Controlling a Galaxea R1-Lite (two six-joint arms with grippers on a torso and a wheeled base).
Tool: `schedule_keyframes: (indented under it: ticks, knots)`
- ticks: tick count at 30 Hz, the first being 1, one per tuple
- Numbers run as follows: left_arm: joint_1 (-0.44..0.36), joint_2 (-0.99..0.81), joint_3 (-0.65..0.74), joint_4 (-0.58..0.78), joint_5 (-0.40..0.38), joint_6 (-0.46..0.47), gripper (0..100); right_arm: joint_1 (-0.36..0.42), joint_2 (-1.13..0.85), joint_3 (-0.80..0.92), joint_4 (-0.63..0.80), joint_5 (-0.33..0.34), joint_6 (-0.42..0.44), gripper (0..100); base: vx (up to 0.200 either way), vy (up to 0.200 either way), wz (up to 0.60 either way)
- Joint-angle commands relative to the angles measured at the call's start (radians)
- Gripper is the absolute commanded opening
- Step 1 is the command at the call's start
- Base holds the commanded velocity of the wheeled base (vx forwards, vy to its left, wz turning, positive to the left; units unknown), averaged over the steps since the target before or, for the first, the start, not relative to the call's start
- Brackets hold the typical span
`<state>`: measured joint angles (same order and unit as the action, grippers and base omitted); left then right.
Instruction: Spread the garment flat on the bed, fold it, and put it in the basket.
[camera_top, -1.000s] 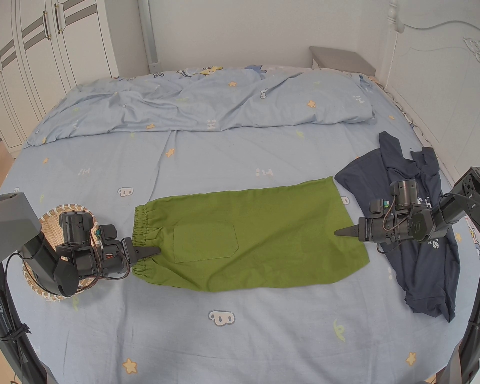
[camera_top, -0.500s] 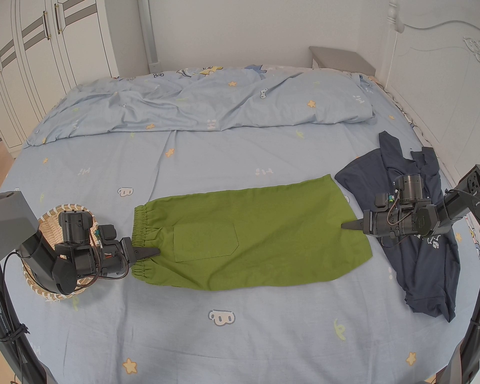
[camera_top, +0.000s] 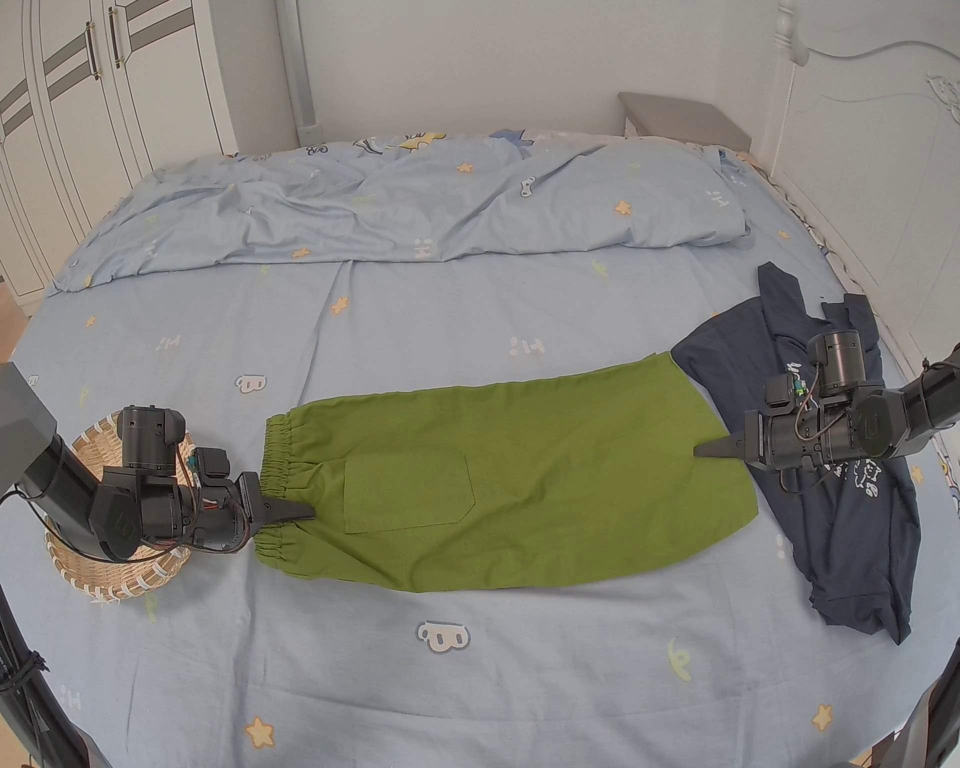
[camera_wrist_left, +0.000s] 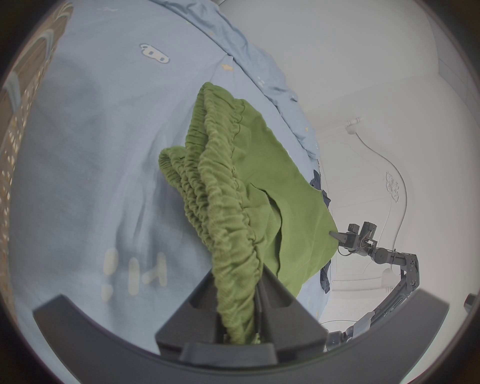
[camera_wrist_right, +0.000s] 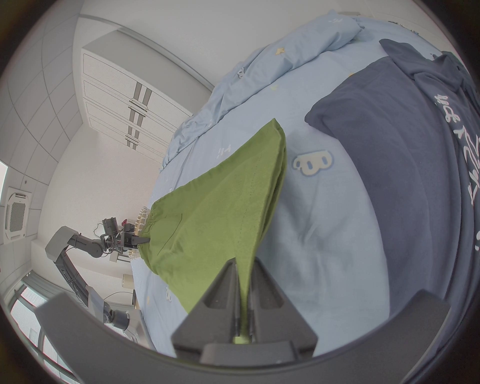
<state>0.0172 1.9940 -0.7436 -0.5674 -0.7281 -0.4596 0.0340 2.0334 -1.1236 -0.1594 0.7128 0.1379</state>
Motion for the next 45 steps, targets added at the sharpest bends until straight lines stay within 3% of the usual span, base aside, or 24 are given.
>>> schedule_keyframes:
  ticks: [1, 3, 7, 13, 18, 26, 30, 45]
  knots:
    - [0.003, -0.037, -0.02, 0.041, -0.001, 0.006, 0, 0.004, -0.059, 0.039, 0.009, 0.002, -0.004, 0, 0.0, 0.0, 0.0]
    - [0.009, -0.061, -0.037, 0.164, -0.001, 0.065, 0, 0.004, -0.102, 0.088, 0.012, 0.002, -0.004, 0, 0.0, 0.0, 0.0]
    - [0.02, -0.095, -0.026, 0.282, -0.002, 0.139, 0, 0.003, -0.15, 0.169, 0.011, 0.002, -0.009, 0, 0.0, 0.0, 0.0]
    - [0.05, -0.158, 0.029, 0.386, -0.001, 0.229, 0, 0.006, -0.213, 0.3, 0.009, 0.004, -0.034, 0, 0.0, 0.0, 0.0]
    - [0.101, -0.193, 0.145, 0.396, -0.002, 0.322, 0, 0.035, -0.274, 0.45, -0.002, 0.004, -0.061, 0, 0.0, 0.0, 0.0]
    - [0.124, -0.233, 0.276, 0.396, -0.002, 0.38, 0, 0.038, -0.323, 0.671, -0.068, 0.03, -0.109, 0, 0.0, 0.0, 0.0]
    - [0.124, -0.245, 0.333, 0.396, -0.002, 0.415, 0, 0.043, -0.321, 0.806, -0.193, 0.03, -0.127, 0, 0.0, 0.0, 0.0]
    - [0.124, -0.241, 0.365, 0.386, 0.007, 0.443, 0, 0.076, -0.246, 0.906, -0.379, 0.033, -0.13, 0, 0.0, 0.0, 0.0]
